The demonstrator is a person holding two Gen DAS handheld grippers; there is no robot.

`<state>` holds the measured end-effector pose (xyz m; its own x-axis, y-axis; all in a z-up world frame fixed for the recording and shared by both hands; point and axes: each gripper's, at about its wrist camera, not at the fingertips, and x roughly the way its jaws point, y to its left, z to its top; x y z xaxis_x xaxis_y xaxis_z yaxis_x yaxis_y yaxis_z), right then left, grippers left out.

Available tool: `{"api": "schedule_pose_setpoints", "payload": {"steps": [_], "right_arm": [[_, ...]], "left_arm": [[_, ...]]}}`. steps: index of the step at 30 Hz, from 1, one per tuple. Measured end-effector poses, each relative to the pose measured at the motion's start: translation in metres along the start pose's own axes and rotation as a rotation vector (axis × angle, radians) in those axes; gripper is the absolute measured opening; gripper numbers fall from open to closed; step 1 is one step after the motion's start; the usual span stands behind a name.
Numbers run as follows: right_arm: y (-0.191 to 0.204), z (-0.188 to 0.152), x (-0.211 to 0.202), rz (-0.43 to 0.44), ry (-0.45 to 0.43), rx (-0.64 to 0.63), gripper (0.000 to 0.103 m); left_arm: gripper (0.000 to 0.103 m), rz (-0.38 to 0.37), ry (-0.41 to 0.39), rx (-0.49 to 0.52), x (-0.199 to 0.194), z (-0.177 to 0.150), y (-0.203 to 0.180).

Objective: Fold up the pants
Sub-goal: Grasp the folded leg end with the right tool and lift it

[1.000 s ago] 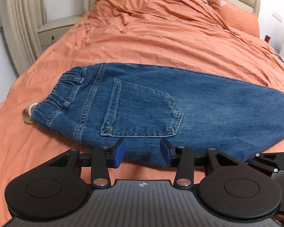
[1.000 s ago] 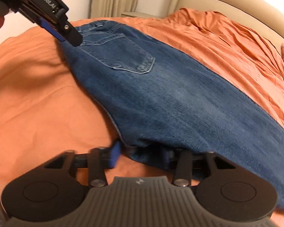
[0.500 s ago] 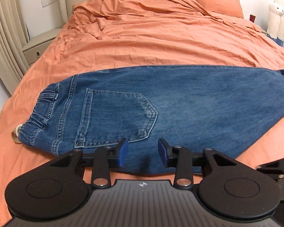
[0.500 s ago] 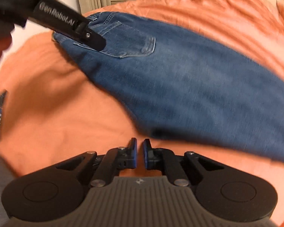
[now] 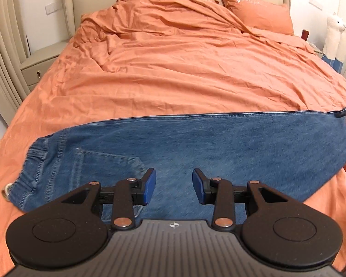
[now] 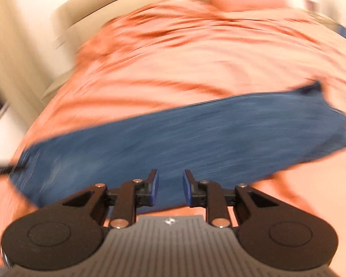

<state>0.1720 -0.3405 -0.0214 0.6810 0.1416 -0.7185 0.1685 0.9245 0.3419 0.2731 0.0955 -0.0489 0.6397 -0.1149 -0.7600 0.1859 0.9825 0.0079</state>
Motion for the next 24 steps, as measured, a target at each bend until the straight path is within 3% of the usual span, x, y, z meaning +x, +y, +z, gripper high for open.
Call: {"api": "schedule_pose_setpoints", "payload": {"steps": [4, 8, 11, 17, 22, 24], "right_arm": [[-0.097, 0.027, -0.013, -0.096, -0.046, 0.185, 0.021], [-0.19, 0.041, -0.011, -0.103, -0.079, 0.426, 0.021], [-0.23, 0.049, 0.006, -0.074, -0.073, 0.535, 0.021], [-0.286, 0.053, 0.054, -0.099, -0.061, 0.671, 0.021], [-0.312, 0.045, 0.082, -0.035, -0.074, 0.805, 0.021], [-0.31, 0.047, 0.072, -0.012, -0.107, 0.795, 0.001]], "left_arm": [[0.044, 0.02, 0.019, 0.046, 0.027, 0.009, -0.029], [0.044, 0.034, 0.068, 0.072, 0.065, 0.017, -0.054], [0.044, 0.033, 0.112, 0.05, 0.095, 0.022, -0.066], [0.044, 0.084, 0.208, 0.043, 0.141, 0.019, -0.075], [0.044, 0.088, 0.217, 0.032, 0.153, 0.014, -0.072], [0.044, 0.084, 0.217, 0.03, 0.153, 0.014, -0.072]]}}
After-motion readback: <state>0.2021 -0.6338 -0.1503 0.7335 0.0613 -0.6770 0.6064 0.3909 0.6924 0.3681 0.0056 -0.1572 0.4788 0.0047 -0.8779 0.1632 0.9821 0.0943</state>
